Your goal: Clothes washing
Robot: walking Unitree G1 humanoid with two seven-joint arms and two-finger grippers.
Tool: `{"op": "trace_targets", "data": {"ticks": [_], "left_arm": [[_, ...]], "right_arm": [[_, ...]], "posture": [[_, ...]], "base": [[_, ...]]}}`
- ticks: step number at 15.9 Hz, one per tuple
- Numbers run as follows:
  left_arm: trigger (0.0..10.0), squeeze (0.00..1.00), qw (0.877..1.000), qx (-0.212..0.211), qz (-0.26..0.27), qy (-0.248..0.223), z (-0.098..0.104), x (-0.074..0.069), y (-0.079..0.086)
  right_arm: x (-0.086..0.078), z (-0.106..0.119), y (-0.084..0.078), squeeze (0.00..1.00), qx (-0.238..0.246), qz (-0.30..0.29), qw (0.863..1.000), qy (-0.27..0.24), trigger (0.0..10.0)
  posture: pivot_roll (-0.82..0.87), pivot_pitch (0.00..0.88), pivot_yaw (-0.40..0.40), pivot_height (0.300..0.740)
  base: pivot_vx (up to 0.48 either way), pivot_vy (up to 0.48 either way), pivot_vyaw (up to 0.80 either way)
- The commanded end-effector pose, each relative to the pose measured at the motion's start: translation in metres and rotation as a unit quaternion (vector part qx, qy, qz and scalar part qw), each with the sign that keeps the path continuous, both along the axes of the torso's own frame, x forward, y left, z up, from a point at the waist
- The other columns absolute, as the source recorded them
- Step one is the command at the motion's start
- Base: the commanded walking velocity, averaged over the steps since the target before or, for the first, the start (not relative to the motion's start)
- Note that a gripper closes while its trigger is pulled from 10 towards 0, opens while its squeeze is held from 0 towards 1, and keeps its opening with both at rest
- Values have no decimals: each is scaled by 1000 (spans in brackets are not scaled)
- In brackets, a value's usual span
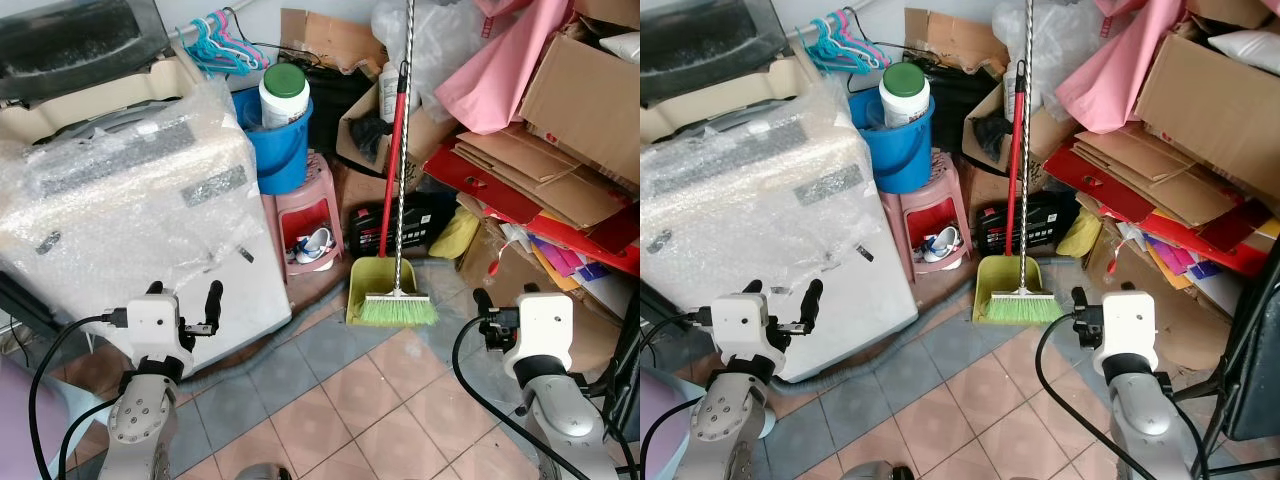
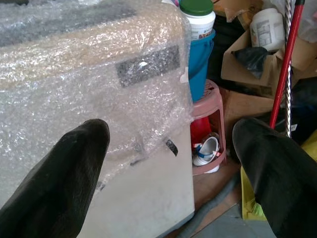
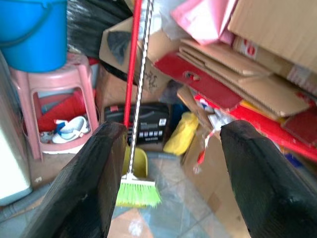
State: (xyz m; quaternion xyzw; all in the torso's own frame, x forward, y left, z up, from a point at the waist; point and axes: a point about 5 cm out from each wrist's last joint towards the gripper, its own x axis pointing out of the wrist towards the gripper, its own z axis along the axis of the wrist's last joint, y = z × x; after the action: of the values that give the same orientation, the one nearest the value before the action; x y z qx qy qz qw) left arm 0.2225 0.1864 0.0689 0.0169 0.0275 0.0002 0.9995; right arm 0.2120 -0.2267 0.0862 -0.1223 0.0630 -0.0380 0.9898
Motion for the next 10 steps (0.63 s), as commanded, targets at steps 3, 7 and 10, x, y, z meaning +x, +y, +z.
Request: {"op": "trace_targets", "data": {"ticks": [3,7,10], "left_arm": [[10000,0,1000,-1,22,19,-8,-5,8],[10000,0,999,-22,34,-7,-2,4,-3],[10000,0,999,10,34,-29,5,14,-6]], "right_arm": [[1,1,10,0,-3,20,1000,-4,10000],[22,4,18,0,10,59,998,-6,10000],[45,9,27,0,2,78,997,-19,10000]], "posture": [[-136,0,98,740],[-67,0,6,740],[-30,0,-16,740]], "base": [[0,0,790],[0,0,392],[0,0,0]]}}
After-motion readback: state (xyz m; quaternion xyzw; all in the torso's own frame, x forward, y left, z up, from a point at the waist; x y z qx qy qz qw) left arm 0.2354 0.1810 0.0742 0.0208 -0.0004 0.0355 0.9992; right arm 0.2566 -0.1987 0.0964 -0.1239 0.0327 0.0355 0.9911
